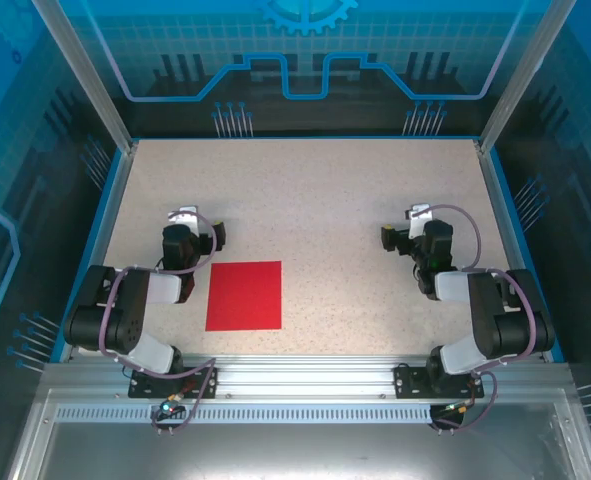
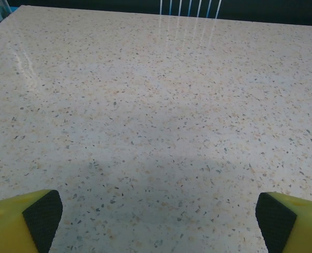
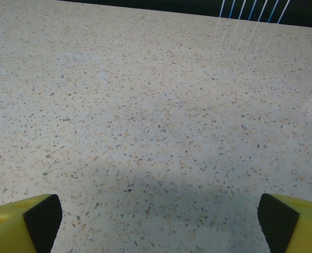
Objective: Fold a paper plane with a square sheet of paper (fold left side to right side)
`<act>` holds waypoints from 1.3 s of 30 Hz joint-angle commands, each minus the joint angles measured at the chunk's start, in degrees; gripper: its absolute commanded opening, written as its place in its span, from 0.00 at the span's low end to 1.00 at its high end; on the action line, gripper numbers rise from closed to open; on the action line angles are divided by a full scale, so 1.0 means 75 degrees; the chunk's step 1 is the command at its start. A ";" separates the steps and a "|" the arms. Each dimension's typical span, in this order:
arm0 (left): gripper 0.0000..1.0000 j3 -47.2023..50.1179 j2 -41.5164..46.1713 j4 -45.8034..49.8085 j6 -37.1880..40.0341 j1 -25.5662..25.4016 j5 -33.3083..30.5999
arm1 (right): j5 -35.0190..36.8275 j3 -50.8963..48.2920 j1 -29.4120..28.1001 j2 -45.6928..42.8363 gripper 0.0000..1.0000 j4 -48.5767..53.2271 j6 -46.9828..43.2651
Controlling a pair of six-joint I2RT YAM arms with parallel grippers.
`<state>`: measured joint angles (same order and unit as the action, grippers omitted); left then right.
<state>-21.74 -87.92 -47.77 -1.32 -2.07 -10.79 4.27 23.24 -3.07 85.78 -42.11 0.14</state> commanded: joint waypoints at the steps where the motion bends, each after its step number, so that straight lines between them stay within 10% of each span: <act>1: 0.98 -0.0152 0.0084 0.0018 0.0107 0.0053 0.0231 | 0.0106 0.0118 -0.0037 0.0036 0.99 -0.0269 -0.0015; 21: 0.98 -0.0290 0.0172 0.0365 0.0007 0.0240 0.0614 | 0.0025 0.0283 0.0050 -0.0108 0.99 0.0147 0.0073; 32: 0.98 -0.2842 0.3178 0.7615 -0.2800 0.0110 0.1084 | -0.0269 0.2232 0.0083 -0.3448 0.99 0.6788 0.2250; 39: 0.98 -0.3418 0.3527 1.1026 -0.4347 -0.2107 0.1929 | -0.1268 0.1965 -0.0656 -0.4596 1.00 0.8333 0.3818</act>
<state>-45.98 -60.97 15.70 -26.39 -11.77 -0.32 -1.67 39.51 -5.34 51.77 9.54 21.98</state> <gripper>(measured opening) 0.986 0.995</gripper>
